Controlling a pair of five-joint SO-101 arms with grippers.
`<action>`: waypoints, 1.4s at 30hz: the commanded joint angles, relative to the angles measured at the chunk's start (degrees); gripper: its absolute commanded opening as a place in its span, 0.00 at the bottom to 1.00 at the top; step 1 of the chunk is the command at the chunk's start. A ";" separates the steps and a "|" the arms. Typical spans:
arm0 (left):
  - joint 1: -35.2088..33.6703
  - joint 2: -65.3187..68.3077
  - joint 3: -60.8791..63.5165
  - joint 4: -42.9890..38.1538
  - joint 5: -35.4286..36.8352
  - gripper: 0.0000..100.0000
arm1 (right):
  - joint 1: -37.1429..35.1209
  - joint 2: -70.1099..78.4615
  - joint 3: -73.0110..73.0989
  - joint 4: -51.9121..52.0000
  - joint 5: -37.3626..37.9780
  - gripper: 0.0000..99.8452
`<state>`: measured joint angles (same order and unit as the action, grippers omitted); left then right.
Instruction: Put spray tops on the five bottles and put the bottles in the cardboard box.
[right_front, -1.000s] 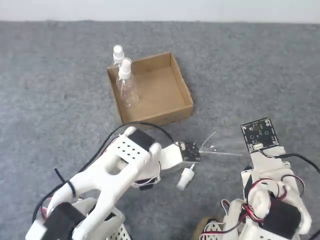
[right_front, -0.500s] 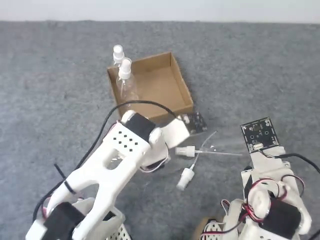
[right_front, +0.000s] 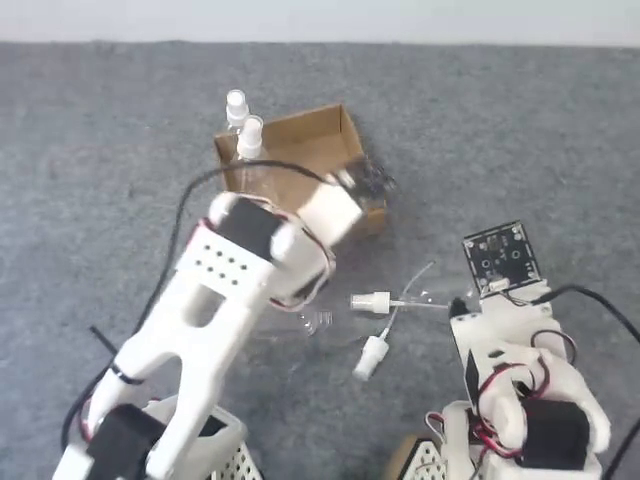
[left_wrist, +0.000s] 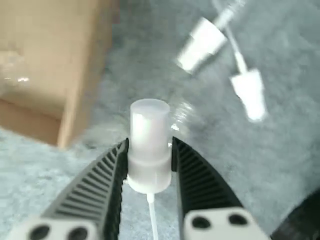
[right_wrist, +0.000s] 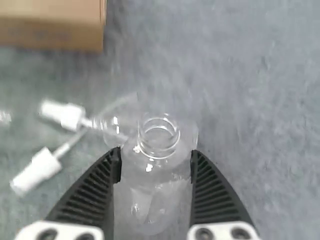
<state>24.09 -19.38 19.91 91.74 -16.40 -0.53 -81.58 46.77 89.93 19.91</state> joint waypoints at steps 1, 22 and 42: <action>-4.40 -0.53 -7.34 0.09 1.05 0.01 | -3.03 0.40 -0.44 -6.55 -5.01 0.01; -6.59 -0.53 -23.25 -1.14 21.19 0.01 | -18.95 0.48 -0.26 -16.22 -13.10 0.01; -13.71 -10.73 -32.92 -1.58 25.14 0.01 | -33.98 0.48 2.20 -27.38 -15.03 0.01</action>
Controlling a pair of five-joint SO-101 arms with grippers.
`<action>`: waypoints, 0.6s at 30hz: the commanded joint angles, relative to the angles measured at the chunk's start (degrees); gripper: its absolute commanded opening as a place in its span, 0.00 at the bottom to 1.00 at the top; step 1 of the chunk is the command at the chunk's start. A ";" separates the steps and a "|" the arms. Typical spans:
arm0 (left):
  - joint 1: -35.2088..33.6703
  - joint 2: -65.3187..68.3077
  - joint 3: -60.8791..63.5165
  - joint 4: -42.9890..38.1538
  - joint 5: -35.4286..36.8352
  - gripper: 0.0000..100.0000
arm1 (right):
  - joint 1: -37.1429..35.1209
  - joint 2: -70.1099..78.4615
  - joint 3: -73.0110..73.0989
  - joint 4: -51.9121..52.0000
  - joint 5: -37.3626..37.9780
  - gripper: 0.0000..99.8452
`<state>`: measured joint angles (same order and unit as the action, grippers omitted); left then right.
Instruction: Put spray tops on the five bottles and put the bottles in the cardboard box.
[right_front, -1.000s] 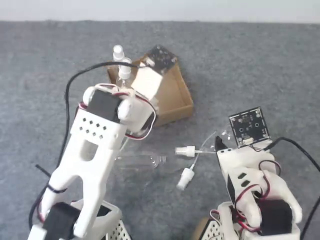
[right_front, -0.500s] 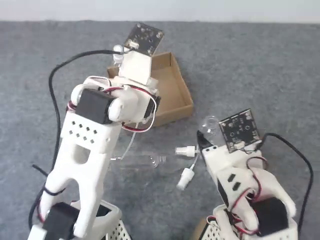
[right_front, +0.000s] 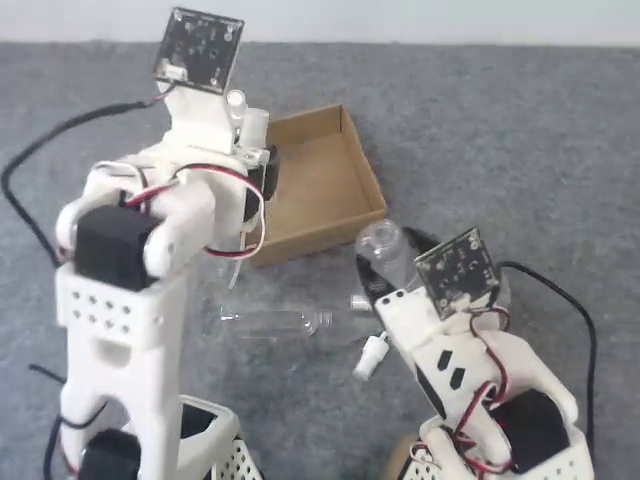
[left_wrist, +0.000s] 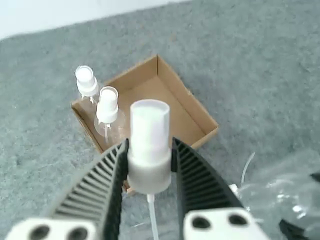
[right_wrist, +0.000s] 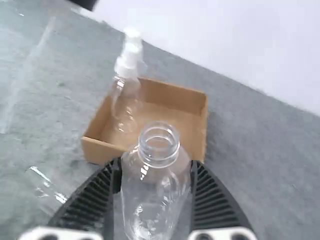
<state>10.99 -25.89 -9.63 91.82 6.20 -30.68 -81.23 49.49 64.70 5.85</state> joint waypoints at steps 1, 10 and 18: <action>-0.62 -4.75 -3.38 -2.02 3.16 0.01 | -4.62 0.13 -0.53 -2.15 -0.97 0.01; -0.62 -9.58 -3.03 -6.77 8.35 0.01 | -6.55 -0.40 5.36 -9.19 -0.97 0.01; -0.62 -11.69 -2.95 -6.59 14.15 0.01 | -7.60 -0.48 14.59 -16.22 -0.97 0.01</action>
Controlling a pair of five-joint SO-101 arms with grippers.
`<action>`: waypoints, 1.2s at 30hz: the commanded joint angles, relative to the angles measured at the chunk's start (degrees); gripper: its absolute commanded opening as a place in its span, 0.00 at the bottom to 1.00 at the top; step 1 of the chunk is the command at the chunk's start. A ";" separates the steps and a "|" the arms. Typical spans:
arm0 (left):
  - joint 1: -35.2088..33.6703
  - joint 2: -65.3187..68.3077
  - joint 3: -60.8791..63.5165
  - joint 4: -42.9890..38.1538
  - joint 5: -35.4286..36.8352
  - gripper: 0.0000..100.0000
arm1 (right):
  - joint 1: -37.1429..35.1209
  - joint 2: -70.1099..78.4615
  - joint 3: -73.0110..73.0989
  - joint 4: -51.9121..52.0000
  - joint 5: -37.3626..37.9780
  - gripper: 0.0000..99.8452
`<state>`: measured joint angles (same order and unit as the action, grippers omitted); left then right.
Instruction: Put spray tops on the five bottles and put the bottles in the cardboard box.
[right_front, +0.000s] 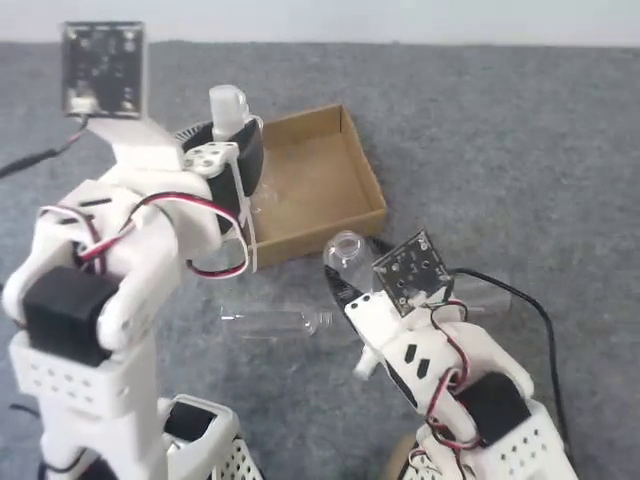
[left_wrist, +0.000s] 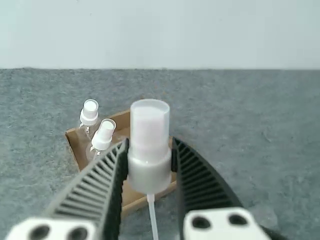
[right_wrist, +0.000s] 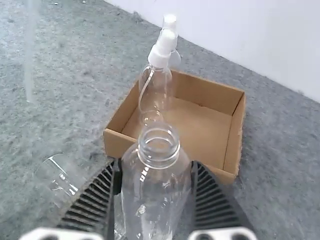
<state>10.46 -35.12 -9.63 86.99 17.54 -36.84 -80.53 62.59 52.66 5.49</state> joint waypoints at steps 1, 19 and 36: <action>-0.09 -2.64 -2.86 -1.67 3.08 0.01 | -2.51 -1.19 2.37 -4.88 -0.62 0.01; 0.26 -23.65 28.26 -20.48 6.07 0.01 | -14.55 -1.19 7.03 -6.29 -0.44 0.01; 7.21 -35.34 41.71 -26.64 8.53 0.01 | -14.73 -1.19 7.12 -6.20 -0.44 0.01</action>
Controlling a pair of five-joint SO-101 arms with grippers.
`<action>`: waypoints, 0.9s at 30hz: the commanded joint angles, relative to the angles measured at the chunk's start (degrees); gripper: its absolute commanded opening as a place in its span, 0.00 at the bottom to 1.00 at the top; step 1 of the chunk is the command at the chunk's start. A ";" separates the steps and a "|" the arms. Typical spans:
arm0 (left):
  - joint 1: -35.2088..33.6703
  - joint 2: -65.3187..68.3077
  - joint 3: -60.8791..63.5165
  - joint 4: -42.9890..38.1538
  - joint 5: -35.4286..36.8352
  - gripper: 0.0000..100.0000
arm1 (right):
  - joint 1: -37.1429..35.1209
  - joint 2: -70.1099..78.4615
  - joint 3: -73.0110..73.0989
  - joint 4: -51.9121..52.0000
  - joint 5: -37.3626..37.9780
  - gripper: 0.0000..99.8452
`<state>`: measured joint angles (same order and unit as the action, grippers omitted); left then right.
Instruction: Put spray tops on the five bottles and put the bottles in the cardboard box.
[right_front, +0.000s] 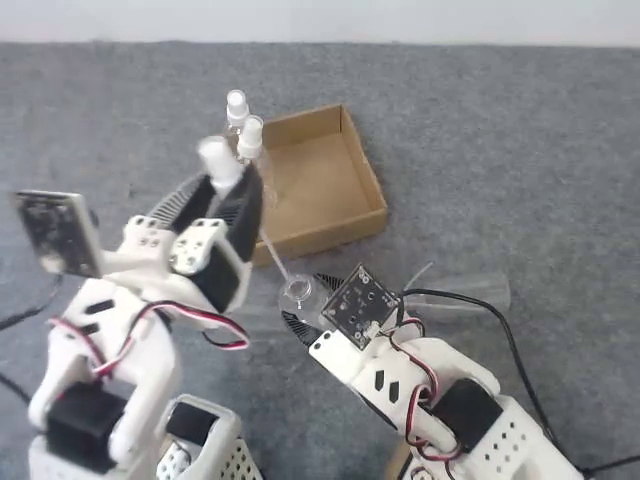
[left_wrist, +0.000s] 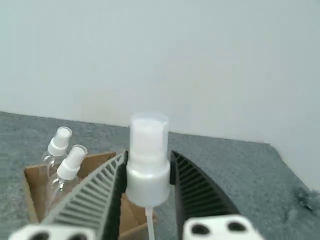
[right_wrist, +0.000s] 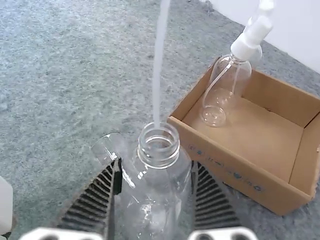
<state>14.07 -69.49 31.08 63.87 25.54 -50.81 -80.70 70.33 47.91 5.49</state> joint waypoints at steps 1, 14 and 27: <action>4.13 -0.97 1.63 -4.04 0.53 0.01 | -0.75 -1.01 -0.62 -1.36 -0.44 0.01; 4.75 -0.97 6.02 -4.84 -2.64 0.01 | -0.40 -1.01 0.44 -1.19 -0.53 0.01; 7.12 -1.05 11.91 -3.25 -5.45 0.01 | -0.40 -1.10 2.46 -0.66 -0.53 0.01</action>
<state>20.84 -69.67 42.33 60.97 20.70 -50.81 -81.85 72.35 46.95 5.49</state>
